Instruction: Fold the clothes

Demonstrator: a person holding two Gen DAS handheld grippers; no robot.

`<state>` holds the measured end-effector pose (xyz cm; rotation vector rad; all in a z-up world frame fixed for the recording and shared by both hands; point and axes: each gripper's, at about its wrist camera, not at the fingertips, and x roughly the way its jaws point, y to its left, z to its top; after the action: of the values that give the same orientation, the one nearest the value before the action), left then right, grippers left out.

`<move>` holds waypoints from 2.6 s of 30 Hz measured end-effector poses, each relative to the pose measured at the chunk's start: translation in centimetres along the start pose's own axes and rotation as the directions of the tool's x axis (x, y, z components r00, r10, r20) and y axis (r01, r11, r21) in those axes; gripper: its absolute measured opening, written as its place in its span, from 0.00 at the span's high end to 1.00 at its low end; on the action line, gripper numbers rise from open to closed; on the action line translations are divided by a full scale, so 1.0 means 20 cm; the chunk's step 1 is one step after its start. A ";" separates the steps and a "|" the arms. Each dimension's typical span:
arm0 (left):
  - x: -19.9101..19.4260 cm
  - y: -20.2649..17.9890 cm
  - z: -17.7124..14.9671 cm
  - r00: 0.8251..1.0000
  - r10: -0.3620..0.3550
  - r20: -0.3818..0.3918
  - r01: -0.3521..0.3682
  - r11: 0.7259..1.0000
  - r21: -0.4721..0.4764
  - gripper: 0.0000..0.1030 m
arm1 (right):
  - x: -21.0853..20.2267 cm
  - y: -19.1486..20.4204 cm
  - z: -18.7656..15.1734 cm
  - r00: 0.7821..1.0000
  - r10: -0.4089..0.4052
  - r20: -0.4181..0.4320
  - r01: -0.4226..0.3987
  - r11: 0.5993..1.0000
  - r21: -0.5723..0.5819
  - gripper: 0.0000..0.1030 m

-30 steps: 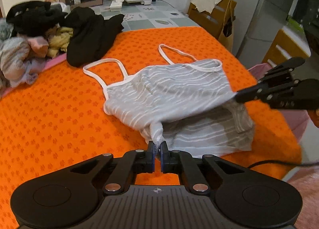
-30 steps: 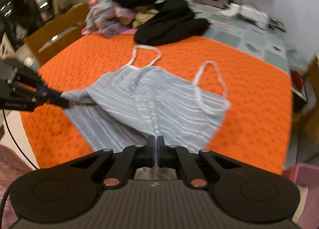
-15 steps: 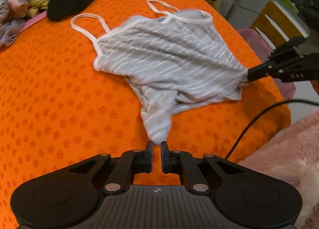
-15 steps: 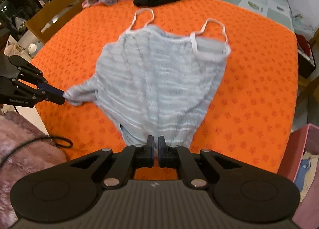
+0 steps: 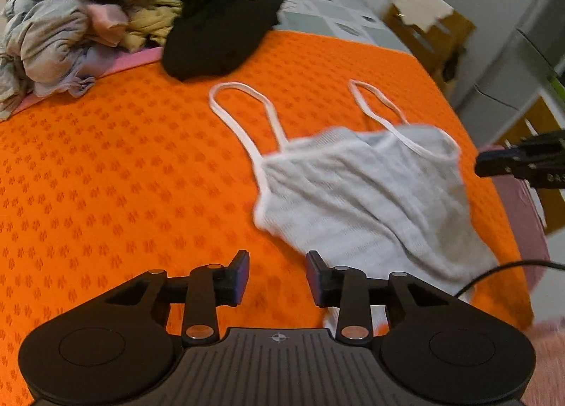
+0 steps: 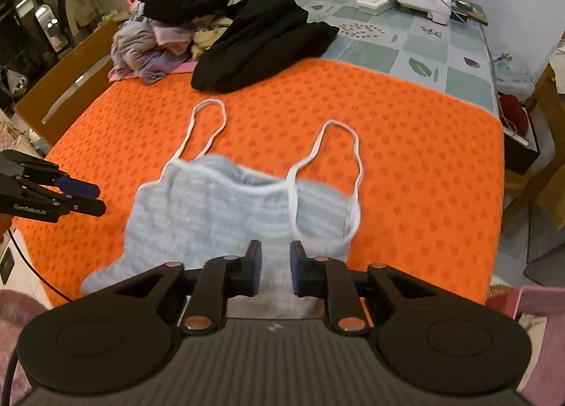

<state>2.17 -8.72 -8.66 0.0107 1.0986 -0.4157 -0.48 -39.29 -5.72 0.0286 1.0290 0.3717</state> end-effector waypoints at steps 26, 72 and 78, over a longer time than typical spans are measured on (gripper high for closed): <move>0.33 0.04 0.27 0.999 -0.047 0.008 0.047 0.995 -0.085 0.97 | 0.35 -0.15 0.15 0.996 0.045 -0.081 -0.038 0.996 0.081 0.97; 0.23 0.05 0.12 0.994 -0.090 0.063 0.106 0.940 -0.326 0.91 | 0.40 0.21 0.26 0.989 0.144 -0.029 -0.145 0.989 -0.034 0.91; 0.09 -0.03 0.19 0.985 -0.129 0.118 0.158 0.947 -0.279 0.91 | 0.53 0.24 0.25 0.981 0.174 -0.082 -0.178 0.983 -0.042 0.92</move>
<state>5.98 -10.60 -8.30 -0.3459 1.0569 -0.3792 7.21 -30.61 -10.90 0.0618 1.0972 0.5627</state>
